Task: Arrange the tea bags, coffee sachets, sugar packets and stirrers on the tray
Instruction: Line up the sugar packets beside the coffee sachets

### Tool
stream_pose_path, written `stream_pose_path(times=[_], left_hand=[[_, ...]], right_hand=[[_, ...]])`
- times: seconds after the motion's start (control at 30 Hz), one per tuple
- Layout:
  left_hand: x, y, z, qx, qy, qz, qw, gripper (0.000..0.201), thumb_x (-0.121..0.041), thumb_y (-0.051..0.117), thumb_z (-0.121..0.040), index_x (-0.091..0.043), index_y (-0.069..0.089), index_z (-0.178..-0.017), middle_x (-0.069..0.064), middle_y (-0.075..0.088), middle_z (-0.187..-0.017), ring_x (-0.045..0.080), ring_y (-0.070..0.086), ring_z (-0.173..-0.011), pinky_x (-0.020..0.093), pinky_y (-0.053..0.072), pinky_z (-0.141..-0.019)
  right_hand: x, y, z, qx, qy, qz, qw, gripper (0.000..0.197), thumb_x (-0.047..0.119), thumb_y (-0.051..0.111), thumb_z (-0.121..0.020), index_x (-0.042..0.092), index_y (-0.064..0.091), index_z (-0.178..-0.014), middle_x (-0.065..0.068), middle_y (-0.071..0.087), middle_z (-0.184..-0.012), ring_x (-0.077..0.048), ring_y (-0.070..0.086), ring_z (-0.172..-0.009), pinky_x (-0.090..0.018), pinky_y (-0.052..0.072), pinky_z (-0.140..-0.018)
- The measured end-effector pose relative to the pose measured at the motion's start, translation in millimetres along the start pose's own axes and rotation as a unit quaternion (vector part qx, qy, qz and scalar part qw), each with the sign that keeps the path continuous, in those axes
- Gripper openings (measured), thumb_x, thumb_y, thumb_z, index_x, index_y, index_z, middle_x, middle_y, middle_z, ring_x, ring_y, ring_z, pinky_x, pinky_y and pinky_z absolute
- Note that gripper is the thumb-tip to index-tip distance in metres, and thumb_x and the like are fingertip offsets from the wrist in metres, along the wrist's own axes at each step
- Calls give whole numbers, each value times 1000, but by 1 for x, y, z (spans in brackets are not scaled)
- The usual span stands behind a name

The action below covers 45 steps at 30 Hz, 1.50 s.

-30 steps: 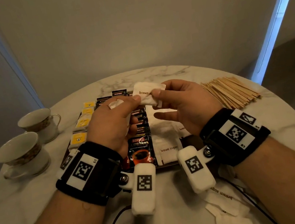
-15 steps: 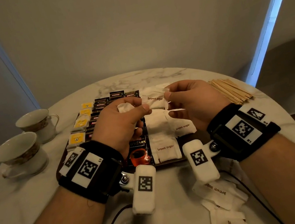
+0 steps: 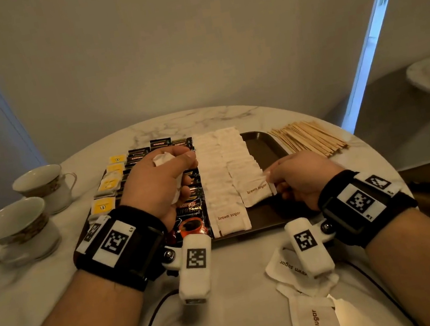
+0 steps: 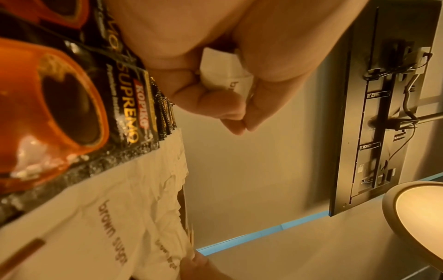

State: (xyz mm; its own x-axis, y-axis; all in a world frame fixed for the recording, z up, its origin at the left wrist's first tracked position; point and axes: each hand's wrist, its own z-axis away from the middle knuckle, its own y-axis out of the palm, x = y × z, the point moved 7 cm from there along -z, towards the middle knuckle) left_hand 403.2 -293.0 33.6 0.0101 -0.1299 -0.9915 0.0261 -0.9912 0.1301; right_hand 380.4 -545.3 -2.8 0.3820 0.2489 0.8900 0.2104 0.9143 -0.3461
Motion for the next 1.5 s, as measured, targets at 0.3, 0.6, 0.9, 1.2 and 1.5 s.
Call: stream_pose_path(times=[0.3,0.6,0.9,1.2,1.5], left_hand=[[-1,-4,0,-16,-9,9,1000,5,-14,73,-93,-18,71,-96,1,72,-79,9,56,-58,23,44,-46],[6,7,7,20,-90,25,995,9,-18,70,-93,-11,69,-100,5,62,-83,12,49,-56,22,36,-41],[9,11,10,13,-104,126,987,20,-3,44,-84,-7,61,-93,9,58,-86,19,50,-65,29,43,-51],[2,5,4,-16,-48,169,984,22,14,50,-91,-7,59,-95,21,64,-113,38,67,-111,45,61,-85],[-5,2,1,17,24,94,995,32,8,71,-87,-15,50,-78,12,75,-88,25,76,-81,30,60,-61]], right_hand=[[0,0,4,2,23,7,1000,10,7,67,-93,5,72,-101,-14,72,-87,-23,62,-73,-44,56,-97],[21,18,18,50,-53,-66,995,12,10,66,-95,7,71,-106,-12,65,-92,-21,63,-75,-32,57,-69],[60,45,26,154,-149,-48,976,25,28,74,-92,7,73,-105,-7,65,-84,-17,62,-71,-32,52,-68],[81,83,24,159,-255,62,952,16,28,81,-86,16,74,-96,-4,74,-87,-3,61,-66,-17,52,-59],[66,72,11,164,-216,-142,952,10,11,68,-96,10,71,-106,-3,75,-86,-18,69,-74,-33,57,-68]])
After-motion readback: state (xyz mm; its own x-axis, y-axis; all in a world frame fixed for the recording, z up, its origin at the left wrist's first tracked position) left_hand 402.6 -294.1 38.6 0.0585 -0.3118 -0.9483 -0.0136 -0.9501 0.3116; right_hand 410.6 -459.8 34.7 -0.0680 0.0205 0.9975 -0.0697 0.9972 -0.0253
